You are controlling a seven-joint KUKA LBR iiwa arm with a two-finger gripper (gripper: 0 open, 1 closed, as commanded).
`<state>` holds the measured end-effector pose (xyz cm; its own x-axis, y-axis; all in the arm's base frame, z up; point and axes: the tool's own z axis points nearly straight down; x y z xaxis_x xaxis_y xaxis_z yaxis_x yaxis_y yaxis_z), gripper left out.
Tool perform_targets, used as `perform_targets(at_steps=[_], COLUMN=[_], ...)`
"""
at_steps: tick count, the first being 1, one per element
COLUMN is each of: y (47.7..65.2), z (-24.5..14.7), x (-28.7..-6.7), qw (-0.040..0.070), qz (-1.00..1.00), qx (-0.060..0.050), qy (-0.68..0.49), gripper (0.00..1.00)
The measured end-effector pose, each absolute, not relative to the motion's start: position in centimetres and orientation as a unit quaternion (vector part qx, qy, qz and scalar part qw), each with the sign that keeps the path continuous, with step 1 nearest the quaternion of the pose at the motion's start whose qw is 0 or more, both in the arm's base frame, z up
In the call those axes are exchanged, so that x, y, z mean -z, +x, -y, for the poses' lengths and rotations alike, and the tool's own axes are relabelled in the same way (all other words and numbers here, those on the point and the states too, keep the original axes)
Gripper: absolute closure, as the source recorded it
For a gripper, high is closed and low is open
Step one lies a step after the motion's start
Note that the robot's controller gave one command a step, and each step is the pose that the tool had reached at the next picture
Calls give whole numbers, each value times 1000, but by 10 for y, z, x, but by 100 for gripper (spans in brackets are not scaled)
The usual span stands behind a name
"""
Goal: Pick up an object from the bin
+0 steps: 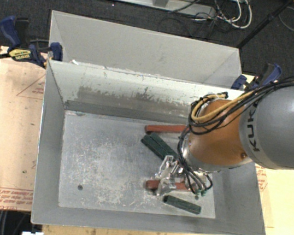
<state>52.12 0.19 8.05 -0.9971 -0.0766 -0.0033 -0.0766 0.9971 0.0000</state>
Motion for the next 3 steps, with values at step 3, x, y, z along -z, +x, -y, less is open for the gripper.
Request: perform_targets(at_steps=[3], y=[518], z=[-3], x=[-107], qw=[-4], qz=[-999], qx=[-1], qy=[-38], gripper=[100])
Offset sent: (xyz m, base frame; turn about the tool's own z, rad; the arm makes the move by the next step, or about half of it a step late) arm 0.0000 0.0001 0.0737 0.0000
